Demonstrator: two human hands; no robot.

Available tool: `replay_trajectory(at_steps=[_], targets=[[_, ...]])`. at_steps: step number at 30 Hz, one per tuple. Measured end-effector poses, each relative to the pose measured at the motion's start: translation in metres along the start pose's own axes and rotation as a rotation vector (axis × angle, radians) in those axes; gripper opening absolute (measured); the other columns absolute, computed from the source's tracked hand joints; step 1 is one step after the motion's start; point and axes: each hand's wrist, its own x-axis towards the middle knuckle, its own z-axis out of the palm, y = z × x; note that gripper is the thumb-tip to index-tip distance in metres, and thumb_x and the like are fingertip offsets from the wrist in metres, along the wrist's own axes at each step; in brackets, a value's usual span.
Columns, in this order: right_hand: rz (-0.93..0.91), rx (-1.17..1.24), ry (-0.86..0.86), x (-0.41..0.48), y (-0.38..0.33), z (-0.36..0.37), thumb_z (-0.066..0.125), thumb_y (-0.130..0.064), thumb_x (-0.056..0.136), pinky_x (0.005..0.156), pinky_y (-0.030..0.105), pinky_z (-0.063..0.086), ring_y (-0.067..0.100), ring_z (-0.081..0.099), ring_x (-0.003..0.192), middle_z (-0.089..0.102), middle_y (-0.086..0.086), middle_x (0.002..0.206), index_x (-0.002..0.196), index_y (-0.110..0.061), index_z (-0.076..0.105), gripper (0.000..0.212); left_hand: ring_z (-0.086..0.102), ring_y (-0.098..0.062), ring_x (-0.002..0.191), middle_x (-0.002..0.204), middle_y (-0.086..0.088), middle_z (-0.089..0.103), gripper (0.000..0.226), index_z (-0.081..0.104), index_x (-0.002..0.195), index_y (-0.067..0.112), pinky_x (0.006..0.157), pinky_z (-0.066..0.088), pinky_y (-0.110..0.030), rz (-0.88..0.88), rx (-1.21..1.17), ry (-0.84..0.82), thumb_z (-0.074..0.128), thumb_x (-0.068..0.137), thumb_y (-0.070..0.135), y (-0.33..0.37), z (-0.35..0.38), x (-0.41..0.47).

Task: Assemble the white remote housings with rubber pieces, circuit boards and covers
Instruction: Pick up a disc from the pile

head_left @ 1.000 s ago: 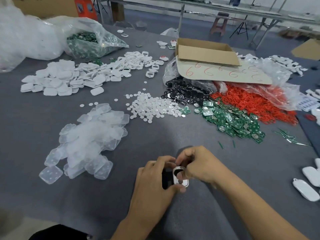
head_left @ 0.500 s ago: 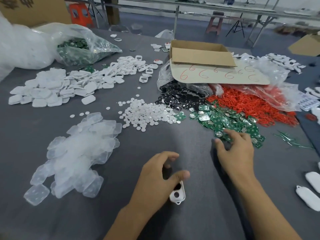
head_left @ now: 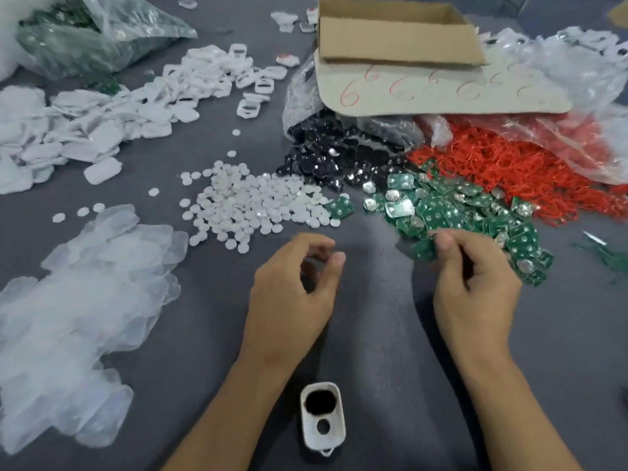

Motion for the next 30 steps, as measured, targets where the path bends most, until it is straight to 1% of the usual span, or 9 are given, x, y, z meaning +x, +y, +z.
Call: replay_trajectory(at_steps=[3,7,10,14,17,20,24,26,30], targets=[[-0.106,0.096,-0.216,-0.008,-0.011,0.008,0.062,-0.022,0.098,0.081,0.013,0.045,0.004,0.065,0.09,0.067,-0.015,0.092,0.1,-0.03,0.073,0.013,0.068,-0.002,0.088,0.095,0.024,0.068,0.013,0.065,0.106,0.038,0.072,0.05,-0.011,-0.031,-0.023,-0.008,0.067,0.094,0.043,0.005,-0.003,-0.002],[-0.223,0.066,-0.424,-0.017,-0.014,0.015,0.076,-0.013,0.086,0.085,0.011,0.045,0.001,0.063,0.096,0.068,-0.011,0.099,0.099,-0.02,0.077,0.014,0.067,-0.005,0.087,0.092,0.017,0.07,0.01,0.07,0.104,0.025,0.071,0.047,-0.009,-0.038,-0.109,0.02,0.072,0.094,0.024,0.014,-0.01,-0.003],[-0.256,-0.016,-0.465,-0.017,-0.011,0.015,0.083,-0.011,0.079,0.086,0.011,0.043,0.003,0.062,0.095,0.068,-0.012,0.099,0.096,-0.022,0.078,0.02,0.066,-0.006,0.087,0.093,0.012,0.07,0.009,0.072,0.103,0.019,0.075,0.051,-0.017,-0.031,-0.049,0.057,0.072,0.094,0.018,0.018,-0.031,-0.017],[-0.219,-0.009,-0.425,-0.02,-0.029,0.018,0.077,-0.028,0.084,0.082,0.02,0.047,0.005,0.061,0.098,0.065,-0.018,0.1,0.098,-0.032,0.076,0.014,0.059,-0.006,0.089,0.096,0.009,0.065,0.016,0.069,0.103,0.022,0.081,0.041,-0.013,-0.118,0.309,0.27,0.075,0.09,0.018,-0.009,-0.104,-0.036],[-0.217,-0.031,-0.505,-0.022,-0.053,0.033,0.074,-0.029,0.086,0.079,0.01,0.041,0.002,0.06,0.093,0.064,-0.018,0.098,0.099,-0.033,0.074,0.014,0.055,-0.026,0.105,0.109,-0.004,0.065,0.025,0.07,0.111,0.016,0.09,0.043,-0.034,-0.275,0.604,0.121,0.076,0.088,0.026,-0.024,-0.149,-0.035],[-0.135,-0.117,-0.542,-0.02,-0.065,0.048,0.072,-0.017,0.087,0.075,0.006,0.036,0.009,0.061,0.089,0.064,-0.01,0.096,0.102,-0.029,0.074,0.019,0.055,-0.025,0.103,0.103,-0.003,0.065,0.011,0.075,0.104,0.018,0.087,0.046,-0.037,-0.246,0.621,0.026,0.069,0.094,0.022,-0.022,-0.155,-0.031],[-0.125,-0.163,-0.581,-0.008,-0.087,0.073,0.071,-0.018,0.088,0.085,0.021,0.04,0.017,0.062,0.097,0.066,0.0,0.104,0.111,-0.02,0.074,0.024,0.061,-0.022,0.091,0.089,0.004,0.07,0.01,0.074,0.092,0.022,0.076,0.052,-0.041,-0.236,0.559,0.058,0.066,0.096,0.019,-0.016,-0.151,-0.029],[-0.171,-0.161,-0.652,-0.002,-0.1,0.096,0.07,-0.021,0.09,0.088,0.022,0.039,0.02,0.06,0.101,0.063,0.003,0.108,0.119,-0.017,0.071,0.029,0.061,-0.022,0.095,0.093,0.004,0.071,0.008,0.072,0.101,0.023,0.079,0.052,-0.042,-0.225,0.551,0.083,0.065,0.096,0.02,-0.013,-0.145,-0.027],[-0.14,-0.242,-0.699,0.003,-0.107,0.131,0.063,-0.016,0.095,0.091,0.031,0.044,0.027,0.059,0.105,0.06,0.01,0.115,0.122,-0.011,0.068,0.028,0.058,-0.024,0.108,0.109,0.0,0.07,0.028,0.067,0.119,0.02,0.093,0.048,-0.041,-0.167,0.529,0.046,0.071,0.092,0.018,-0.004,-0.131,-0.019]])
